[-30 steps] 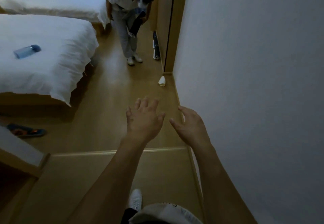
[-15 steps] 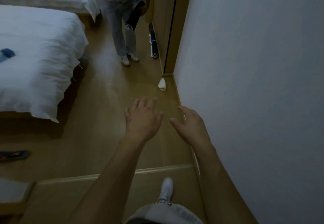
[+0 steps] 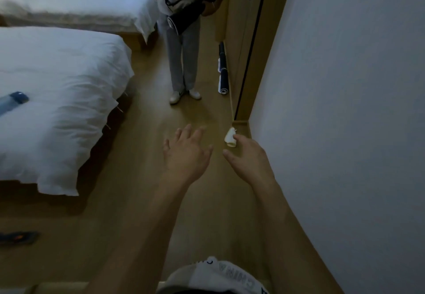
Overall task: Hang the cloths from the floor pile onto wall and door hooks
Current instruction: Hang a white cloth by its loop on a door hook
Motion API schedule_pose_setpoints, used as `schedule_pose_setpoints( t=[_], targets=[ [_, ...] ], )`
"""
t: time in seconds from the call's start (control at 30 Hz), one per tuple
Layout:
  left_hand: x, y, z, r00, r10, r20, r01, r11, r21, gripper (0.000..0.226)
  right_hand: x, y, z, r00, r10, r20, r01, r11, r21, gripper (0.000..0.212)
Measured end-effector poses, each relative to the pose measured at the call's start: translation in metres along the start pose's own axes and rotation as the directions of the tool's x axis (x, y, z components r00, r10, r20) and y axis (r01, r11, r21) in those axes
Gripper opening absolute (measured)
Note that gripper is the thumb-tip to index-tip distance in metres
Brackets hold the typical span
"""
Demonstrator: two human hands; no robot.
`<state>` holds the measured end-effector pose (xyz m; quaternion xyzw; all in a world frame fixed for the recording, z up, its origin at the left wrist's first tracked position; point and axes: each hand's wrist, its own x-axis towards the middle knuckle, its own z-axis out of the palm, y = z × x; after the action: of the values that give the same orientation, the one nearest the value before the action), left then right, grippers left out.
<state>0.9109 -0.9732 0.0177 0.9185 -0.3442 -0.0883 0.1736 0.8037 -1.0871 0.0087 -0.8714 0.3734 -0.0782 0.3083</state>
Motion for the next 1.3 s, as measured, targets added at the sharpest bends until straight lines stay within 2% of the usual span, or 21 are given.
schedule_pose_setpoints(
  t=[0.33,0.53,0.63,0.73,0.93,1.03,1.3],
  targets=[
    [0.158,0.002,0.014,0.998,0.011,0.063,-0.011,1.000,0.001,0.058,0.157,0.006,0.003,0.998,0.045,0.047,-0.045,0.999,-0.006,0.062],
    [0.281,-0.009,0.023,0.990,0.110,0.084,-0.110,0.994,-0.001,0.057,0.261,0.002,0.011,0.989,0.150,-0.018,-0.148,0.986,0.080,0.059],
    [0.347,-0.018,0.020,0.982,0.151,0.116,-0.153,0.988,0.004,0.056,0.314,-0.004,0.014,0.977,0.206,-0.052,-0.199,0.973,0.113,0.050],
    [0.407,-0.023,0.019,0.966,0.222,0.134,-0.227,0.973,0.029,0.055,0.359,-0.008,0.021,0.954,0.286,-0.094,-0.271,0.951,0.147,0.042],
    [0.504,-0.028,0.041,0.932,0.287,0.221,-0.303,0.952,0.039,0.058,0.423,0.016,0.042,0.878,0.462,-0.125,-0.434,0.879,0.198,0.046],
    [0.547,-0.027,0.063,0.919,0.296,0.262,-0.315,0.948,0.034,0.058,0.456,0.034,0.054,0.840,0.532,-0.102,-0.510,0.840,0.186,0.048],
    [0.665,-0.014,0.145,0.877,0.308,0.369,-0.359,0.930,0.078,0.059,0.571,0.088,0.086,0.795,0.607,0.017,-0.599,0.780,0.181,0.048]
  ],
)
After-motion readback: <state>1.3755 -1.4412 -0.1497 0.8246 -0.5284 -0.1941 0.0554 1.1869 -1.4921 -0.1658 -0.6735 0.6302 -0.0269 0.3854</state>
